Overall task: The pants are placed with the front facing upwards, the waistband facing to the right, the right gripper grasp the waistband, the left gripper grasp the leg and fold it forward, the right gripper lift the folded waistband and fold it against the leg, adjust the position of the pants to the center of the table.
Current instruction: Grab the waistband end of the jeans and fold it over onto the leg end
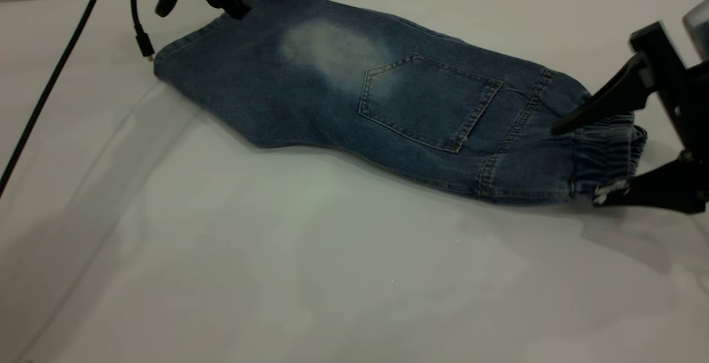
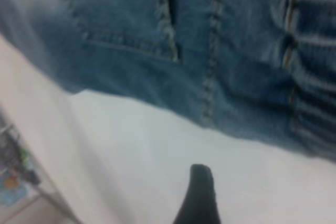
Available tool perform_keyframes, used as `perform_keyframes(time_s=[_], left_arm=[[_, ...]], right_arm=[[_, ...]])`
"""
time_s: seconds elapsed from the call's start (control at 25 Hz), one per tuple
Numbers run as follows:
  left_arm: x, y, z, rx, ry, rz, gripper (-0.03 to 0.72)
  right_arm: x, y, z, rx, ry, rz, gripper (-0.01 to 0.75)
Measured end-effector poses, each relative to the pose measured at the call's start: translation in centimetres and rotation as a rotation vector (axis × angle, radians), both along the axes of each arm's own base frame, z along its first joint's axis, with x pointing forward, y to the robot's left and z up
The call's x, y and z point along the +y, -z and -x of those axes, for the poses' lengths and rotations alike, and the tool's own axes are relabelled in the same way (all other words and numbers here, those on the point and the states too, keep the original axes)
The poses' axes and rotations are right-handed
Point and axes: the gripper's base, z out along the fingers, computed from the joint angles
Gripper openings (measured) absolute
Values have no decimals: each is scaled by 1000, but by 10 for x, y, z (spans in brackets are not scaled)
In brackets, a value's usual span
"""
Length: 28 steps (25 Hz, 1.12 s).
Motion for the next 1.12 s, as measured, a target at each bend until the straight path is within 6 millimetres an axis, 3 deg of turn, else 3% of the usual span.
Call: perform_keyframes(time_s=[0.32, 0.6, 0.92, 1.12], left_arm=[[-1, 0, 0, 0, 1, 0, 380], [-1, 0, 0, -5, 6, 3, 380], [-1, -1, 0, -8, 7, 6, 380], [-2, -1, 0, -14, 9, 16, 380]], right_arm=[[-1, 15, 3, 83, 61, -10, 522], [4, 12, 3, 81, 47, -94, 522], [-5, 21, 4, 91, 61, 43, 524], [-4, 20, 3, 87, 66, 33, 590]])
